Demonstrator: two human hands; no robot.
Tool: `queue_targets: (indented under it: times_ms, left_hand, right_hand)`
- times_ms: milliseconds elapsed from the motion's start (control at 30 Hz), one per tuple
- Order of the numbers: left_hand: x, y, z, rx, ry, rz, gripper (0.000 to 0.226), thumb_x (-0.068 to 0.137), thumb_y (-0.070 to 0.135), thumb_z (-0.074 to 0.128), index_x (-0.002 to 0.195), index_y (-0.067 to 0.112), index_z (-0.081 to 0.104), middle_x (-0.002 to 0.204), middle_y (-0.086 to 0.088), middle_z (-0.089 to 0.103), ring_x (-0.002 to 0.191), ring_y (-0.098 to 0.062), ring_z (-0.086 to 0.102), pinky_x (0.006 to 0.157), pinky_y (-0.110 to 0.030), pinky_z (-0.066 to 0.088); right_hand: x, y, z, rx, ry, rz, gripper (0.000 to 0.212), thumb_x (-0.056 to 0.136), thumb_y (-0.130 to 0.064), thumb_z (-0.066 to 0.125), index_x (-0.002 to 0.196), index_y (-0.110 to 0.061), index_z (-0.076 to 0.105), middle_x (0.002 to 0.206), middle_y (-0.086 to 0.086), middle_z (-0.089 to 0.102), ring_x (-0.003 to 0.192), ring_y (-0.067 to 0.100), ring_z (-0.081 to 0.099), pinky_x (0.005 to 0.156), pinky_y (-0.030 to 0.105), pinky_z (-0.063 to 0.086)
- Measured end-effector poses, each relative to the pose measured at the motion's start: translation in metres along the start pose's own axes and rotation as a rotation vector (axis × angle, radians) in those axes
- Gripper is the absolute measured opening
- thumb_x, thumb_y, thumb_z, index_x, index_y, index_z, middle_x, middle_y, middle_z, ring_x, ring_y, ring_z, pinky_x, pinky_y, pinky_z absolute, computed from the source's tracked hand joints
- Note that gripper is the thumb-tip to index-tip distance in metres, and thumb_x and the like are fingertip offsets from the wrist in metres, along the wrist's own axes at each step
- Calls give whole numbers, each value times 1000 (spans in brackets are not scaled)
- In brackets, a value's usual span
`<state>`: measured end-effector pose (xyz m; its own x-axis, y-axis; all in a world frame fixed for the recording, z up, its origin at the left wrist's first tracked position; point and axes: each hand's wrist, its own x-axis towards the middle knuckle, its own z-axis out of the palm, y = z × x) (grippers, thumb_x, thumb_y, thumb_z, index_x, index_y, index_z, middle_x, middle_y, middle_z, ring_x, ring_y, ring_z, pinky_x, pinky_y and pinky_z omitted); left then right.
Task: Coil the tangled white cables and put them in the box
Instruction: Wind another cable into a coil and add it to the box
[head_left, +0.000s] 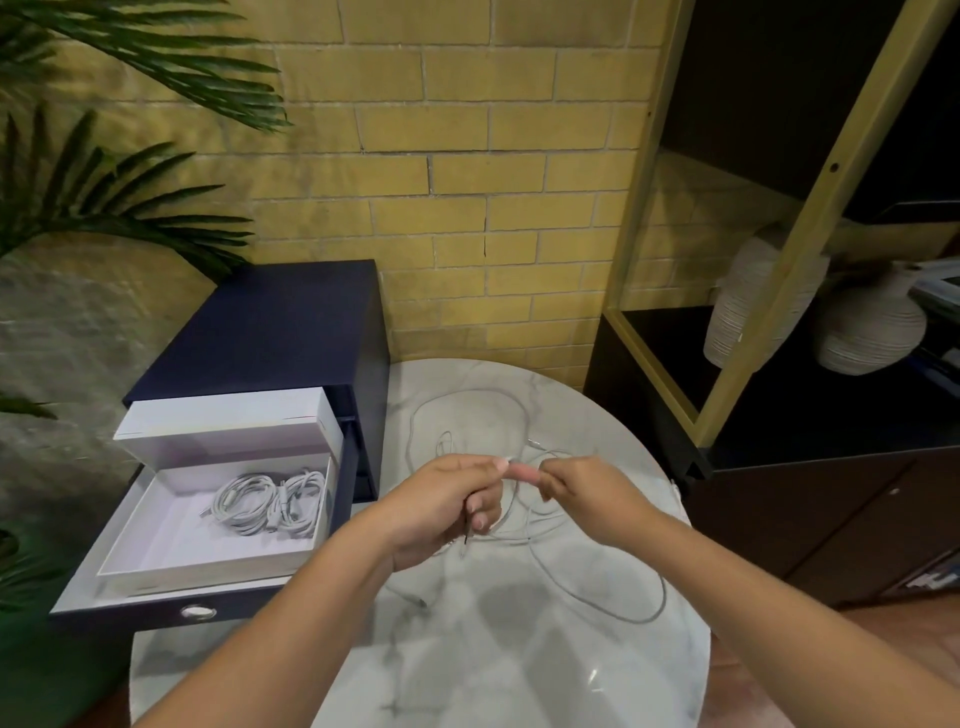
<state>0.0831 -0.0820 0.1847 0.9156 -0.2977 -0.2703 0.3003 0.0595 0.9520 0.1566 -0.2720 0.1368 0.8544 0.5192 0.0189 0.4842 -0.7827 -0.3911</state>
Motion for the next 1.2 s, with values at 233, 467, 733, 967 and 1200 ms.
queue_targets:
  times_ms: [233, 467, 733, 967, 1200]
  left_hand:
    - [11, -3, 2, -289, 113, 56, 32, 103, 12, 37, 130, 2, 50, 100, -7, 74, 69, -11, 60, 70, -19, 54]
    - [24, -21, -2, 21, 264, 142, 47, 104, 12, 36, 149, 8, 22, 119, 5, 64, 100, -4, 67, 83, -16, 52]
    - [25, -45, -25, 799, 380, 179, 41, 102, 11, 31, 142, 18, 37, 125, 3, 60, 106, -5, 59, 88, -19, 48]
    - [10, -53, -39, 872, 254, 68, 37, 99, 50, 35, 81, 19, 45, 77, -2, 60, 75, -12, 59, 76, -33, 47]
    - [8, -37, -34, 603, 264, 139, 30, 99, 46, 40, 104, 35, 67, 83, 1, 66, 80, -18, 60, 83, -34, 52]
  right_hand:
    - [-15, -23, 17, 122, -158, 32, 32, 102, -33, 38, 96, -16, 64, 91, -8, 64, 81, 8, 54, 70, 26, 40]
    - [-23, -50, 6, 42, -436, -42, 35, 102, -20, 38, 136, -12, 40, 126, 12, 58, 110, 27, 55, 76, 29, 38]
    - [-17, -57, -43, -22, -492, -112, 26, 99, -29, 49, 121, -19, 58, 98, -4, 63, 74, 6, 48, 62, 19, 35]
    - [-6, -34, -73, 93, -112, -51, 16, 97, -27, 52, 86, -17, 59, 66, -10, 56, 66, 26, 54, 63, 43, 46]
    - [4, -27, -66, 141, 105, 5, 30, 101, -31, 42, 85, -13, 59, 64, -9, 48, 59, 6, 44, 54, 23, 33]
